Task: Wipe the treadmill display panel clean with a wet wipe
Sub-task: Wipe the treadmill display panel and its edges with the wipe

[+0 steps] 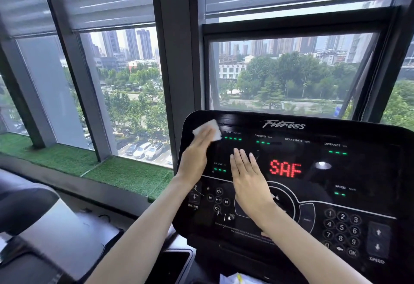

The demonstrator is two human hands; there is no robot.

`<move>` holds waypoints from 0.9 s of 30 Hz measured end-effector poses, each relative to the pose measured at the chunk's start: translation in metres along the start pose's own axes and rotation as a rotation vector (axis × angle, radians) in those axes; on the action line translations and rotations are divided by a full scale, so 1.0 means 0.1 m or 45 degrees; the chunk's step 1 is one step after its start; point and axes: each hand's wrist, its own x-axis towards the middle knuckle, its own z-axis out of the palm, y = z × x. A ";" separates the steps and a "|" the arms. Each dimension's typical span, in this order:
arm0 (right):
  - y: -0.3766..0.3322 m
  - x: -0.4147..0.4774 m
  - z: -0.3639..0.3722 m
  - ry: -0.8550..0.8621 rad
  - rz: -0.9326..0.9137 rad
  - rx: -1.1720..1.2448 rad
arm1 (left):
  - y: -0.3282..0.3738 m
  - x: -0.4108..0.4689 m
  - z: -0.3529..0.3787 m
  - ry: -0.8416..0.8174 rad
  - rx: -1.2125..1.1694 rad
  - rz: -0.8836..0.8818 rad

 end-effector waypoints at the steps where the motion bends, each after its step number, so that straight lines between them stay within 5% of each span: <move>1: 0.00 0.00 0.00 -0.013 -0.002 0.007 | -0.04 0.02 -0.03 0.084 -0.050 -0.197; 3: -0.02 0.01 0.00 -0.033 0.005 0.028 | 0.03 0.03 -0.03 0.123 -0.057 -0.305; 7: 0.00 0.00 -0.02 -0.013 0.008 0.049 | 0.14 -0.13 -0.03 -0.213 0.029 0.244; 11: -0.01 -0.01 -0.02 -0.021 -0.011 0.050 | 0.06 -0.05 -0.04 0.069 0.003 -0.241; 15: 0.01 0.01 -0.01 0.039 0.034 0.079 | 0.15 -0.14 0.00 -0.157 0.187 0.370; 19: 0.00 -0.01 -0.03 -0.003 -0.002 0.070 | 0.06 0.04 -0.04 0.078 0.022 -0.279; 20: -0.01 -0.01 -0.02 0.001 -0.003 0.060 | 0.17 0.05 -0.01 0.077 0.017 -0.287; 24: 0.00 0.01 -0.02 0.021 0.028 0.046 | 0.34 -0.07 0.00 -0.217 0.067 0.305; 27: 0.01 0.00 0.01 0.010 -0.015 0.061 | 0.11 0.03 -0.05 0.005 0.065 -0.113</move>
